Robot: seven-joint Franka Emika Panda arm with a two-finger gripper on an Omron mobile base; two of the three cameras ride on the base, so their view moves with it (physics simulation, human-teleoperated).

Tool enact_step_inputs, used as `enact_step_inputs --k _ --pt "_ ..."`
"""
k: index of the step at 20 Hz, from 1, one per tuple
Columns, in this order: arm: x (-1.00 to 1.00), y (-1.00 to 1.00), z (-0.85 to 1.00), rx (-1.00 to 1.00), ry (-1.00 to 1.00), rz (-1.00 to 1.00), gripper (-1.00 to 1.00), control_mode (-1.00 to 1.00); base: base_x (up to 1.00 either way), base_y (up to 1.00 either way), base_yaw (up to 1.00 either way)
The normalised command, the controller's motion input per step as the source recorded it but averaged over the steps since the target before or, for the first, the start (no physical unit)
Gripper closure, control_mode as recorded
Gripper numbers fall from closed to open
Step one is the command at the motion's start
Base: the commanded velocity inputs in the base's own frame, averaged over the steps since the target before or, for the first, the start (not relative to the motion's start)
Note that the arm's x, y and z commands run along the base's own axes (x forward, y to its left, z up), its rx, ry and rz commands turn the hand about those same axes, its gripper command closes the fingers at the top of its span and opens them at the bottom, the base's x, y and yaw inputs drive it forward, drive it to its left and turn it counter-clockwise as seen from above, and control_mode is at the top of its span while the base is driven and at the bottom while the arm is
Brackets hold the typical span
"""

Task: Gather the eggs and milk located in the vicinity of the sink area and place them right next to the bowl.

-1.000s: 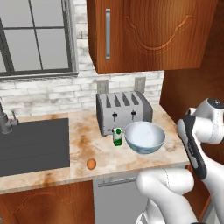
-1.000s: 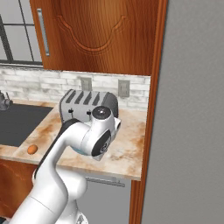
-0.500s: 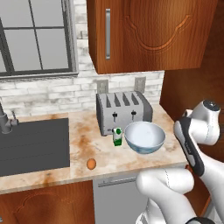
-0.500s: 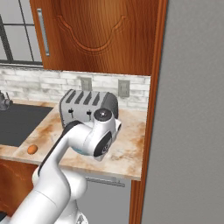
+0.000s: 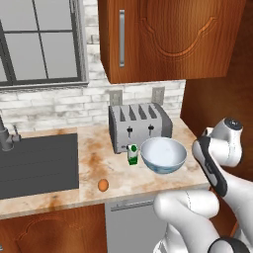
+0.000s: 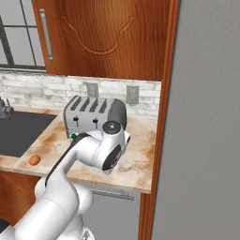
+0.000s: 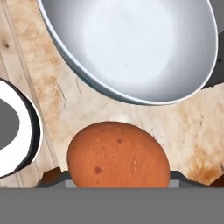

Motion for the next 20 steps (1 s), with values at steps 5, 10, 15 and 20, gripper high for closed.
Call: enact_step_inputs --k 5,10,15,20 --pt "0.18 0.00 -0.22 0.00 0.00 0.00 1.00 -1.00 0.00 0.00 0.00" --pt "0.17 0.00 -0.18 0.00 0.00 0.00 1.00 -1.00 0.00 0.00 0.00" --pt "0.15 0.00 -0.16 0.00 0.00 0.00 1.00 -1.00 0.00 0.00 0.00" --pt "0.07 0.00 -0.13 0.02 0.00 0.00 1.00 -1.00 0.00 0.00 0.00"
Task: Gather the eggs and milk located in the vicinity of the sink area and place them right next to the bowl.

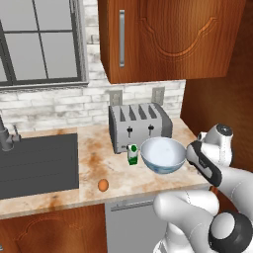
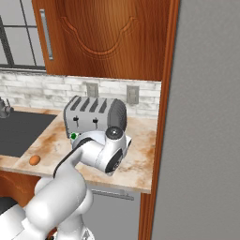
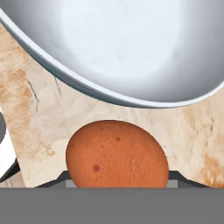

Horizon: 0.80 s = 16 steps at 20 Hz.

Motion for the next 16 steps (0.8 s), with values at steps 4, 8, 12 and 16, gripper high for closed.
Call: enact_step_inputs --k 4,8,12,16 --pt "0.05 0.00 -0.12 0.04 0.00 0.00 1.00 -1.00 0.00 0.00 0.00" --pt "0.06 0.00 -0.04 0.05 0.00 0.00 1.00 -1.00 0.00 0.00 0.00" --pt "0.09 0.00 -0.02 0.04 0.00 0.00 1.00 -1.00 0.00 0.00 0.00" --pt "0.13 0.00 -0.09 0.02 0.00 0.00 1.00 -1.00 0.00 0.00 0.00"
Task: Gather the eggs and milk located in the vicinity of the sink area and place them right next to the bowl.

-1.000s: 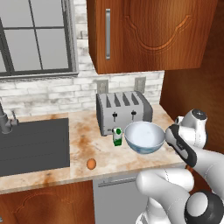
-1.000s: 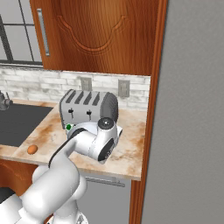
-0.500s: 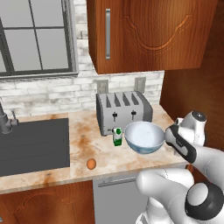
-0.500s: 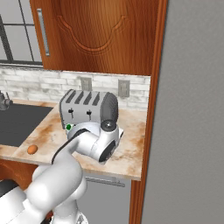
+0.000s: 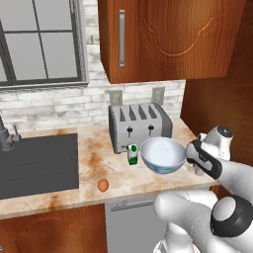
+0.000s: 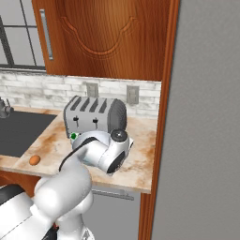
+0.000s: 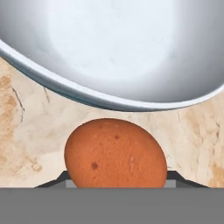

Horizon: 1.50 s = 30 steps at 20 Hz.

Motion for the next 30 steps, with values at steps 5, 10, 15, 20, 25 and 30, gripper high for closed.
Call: enact_step_inputs --k 5,10,15,20,25,30 --pt "0.14 0.00 -0.26 0.00 0.00 0.00 1.00 -1.00 0.00 0.00 0.00" --pt "0.16 0.00 -0.25 0.00 0.00 0.00 1.00 -1.00 0.00 0.00 0.00" --pt "0.09 0.00 -0.16 0.00 0.00 0.00 1.00 -1.00 0.00 0.00 0.00" --pt "0.07 0.00 -0.14 0.00 0.00 0.00 1.00 -1.00 0.00 0.00 0.00" --pt "0.12 0.00 -0.13 0.00 0.00 0.00 1.00 -1.00 0.00 0.00 0.00" --pt "0.20 0.00 -0.12 0.00 0.00 0.00 1.00 -1.00 0.00 0.00 0.00"
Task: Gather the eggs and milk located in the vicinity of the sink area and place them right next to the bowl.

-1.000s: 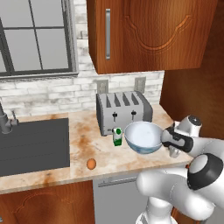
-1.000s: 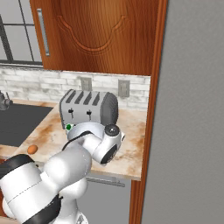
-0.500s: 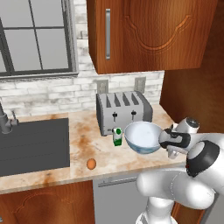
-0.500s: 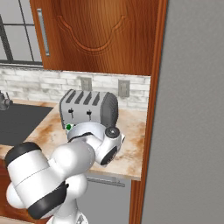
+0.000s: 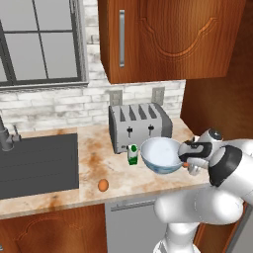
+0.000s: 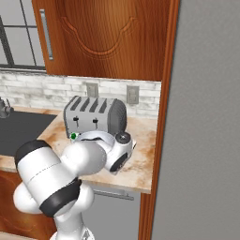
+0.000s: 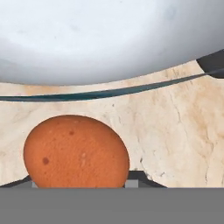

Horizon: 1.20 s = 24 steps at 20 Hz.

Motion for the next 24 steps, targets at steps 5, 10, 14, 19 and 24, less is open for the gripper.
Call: enact_step_inputs --k 5,10,14,19,24 --pt "0.12 0.00 -0.15 0.00 0.00 0.00 -1.00 -1.00 0.00 0.00 0.00" --pt "0.00 0.00 -0.10 0.00 0.00 0.01 -1.00 -1.00 0.00 0.00 0.00" --pt "0.00 0.00 -0.01 0.00 0.00 0.02 -1.00 -1.00 0.00 0.00 0.00" --pt "0.00 0.00 0.00 0.00 0.00 0.01 -1.00 -1.00 0.00 0.00 0.00" --pt "0.00 0.00 0.10 0.00 0.00 0.00 -1.00 -1.00 0.00 0.00 0.00"
